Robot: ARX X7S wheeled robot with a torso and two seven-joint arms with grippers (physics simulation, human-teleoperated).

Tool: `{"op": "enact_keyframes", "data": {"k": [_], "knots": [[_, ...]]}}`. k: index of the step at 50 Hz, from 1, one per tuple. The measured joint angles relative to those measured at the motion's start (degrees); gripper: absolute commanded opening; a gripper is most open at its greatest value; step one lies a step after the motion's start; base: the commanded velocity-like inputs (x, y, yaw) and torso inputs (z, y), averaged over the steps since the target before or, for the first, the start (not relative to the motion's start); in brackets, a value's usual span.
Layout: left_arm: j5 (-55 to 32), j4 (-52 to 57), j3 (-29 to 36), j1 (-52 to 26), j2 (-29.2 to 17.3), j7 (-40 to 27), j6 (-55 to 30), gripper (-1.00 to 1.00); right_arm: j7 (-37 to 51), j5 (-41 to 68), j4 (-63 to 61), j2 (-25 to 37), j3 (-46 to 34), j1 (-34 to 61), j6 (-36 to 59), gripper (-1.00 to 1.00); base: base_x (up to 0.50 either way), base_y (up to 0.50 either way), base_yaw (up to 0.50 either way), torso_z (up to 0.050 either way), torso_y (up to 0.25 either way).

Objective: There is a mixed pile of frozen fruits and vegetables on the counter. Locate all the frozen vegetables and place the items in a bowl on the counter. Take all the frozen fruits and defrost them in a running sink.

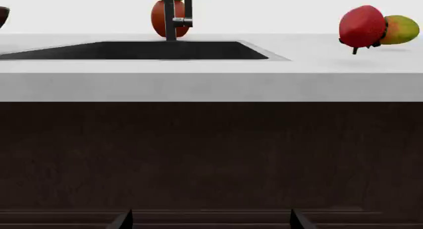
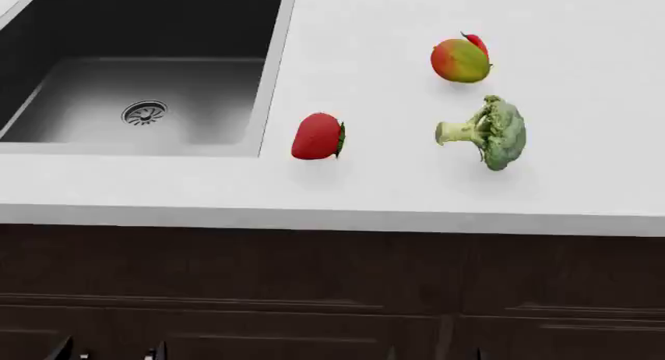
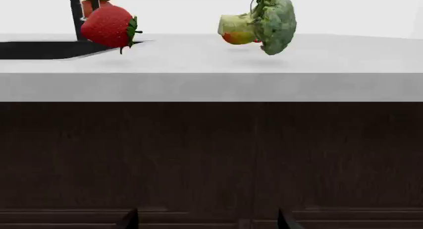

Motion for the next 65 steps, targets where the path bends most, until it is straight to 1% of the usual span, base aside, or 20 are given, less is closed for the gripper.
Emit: {"op": "enact_keyframes", "data": {"k": [3,15,33,44,50,57,65], "knots": [[-0.4,0.7,0.0,-0.7,-0.3,-0.1,-0.7,1.00,0.8,-0.6,-0.6,0.2,0.6,-0.7,0.7,1.00,0.00,0.00,0.00,0.000,0.000],[-1.4,0.6,1.5,-0.1,-1.6,-1.9,-1.0,1.00,2.3,0.5,-0.7,1.5,-2.3,-0.4,0.5,1.00,0.00,0.00,0.00,0.000,0.000],[-2.7,3.4,3.6,-0.2,-3.5,-4.8,-4.6,1.00,5.1,0.7,-4.2,3.5,-5.7,0.0,3.9,1.00,0.00,0.00,0.00,0.050,0.036],[-3.4,5.5,4.7,-1.2,-4.4,-6.0,-6.9,1.00,6.0,1.8,-7.0,4.3,-6.8,1.1,6.9,1.00,0.01,-0.50,0.00,0.050,0.042],[-4.1,7.7,5.0,-3.0,-4.8,-6.6,-9.7,1.00,6.5,2.1,-9.6,4.9,-7.2,2.8,10.1,1.00,0.01,-0.50,0.00,0.050,0.042],[-5.3,11.6,5.4,-5.8,-5.3,-7.2,-14.9,1.00,7.1,2.1,-12.5,5.7,-8.0,5.5,14.4,1.00,0.01,-0.50,0.00,0.050,0.042],[-7.0,16.1,5.7,-13.2,-6.1,-7.5,-24.8,1.00,7.9,1.3,-15.4,6.3,-9.1,11.4,21.4,1.00,0.00,-0.08,0.00,0.050,0.042]]}}
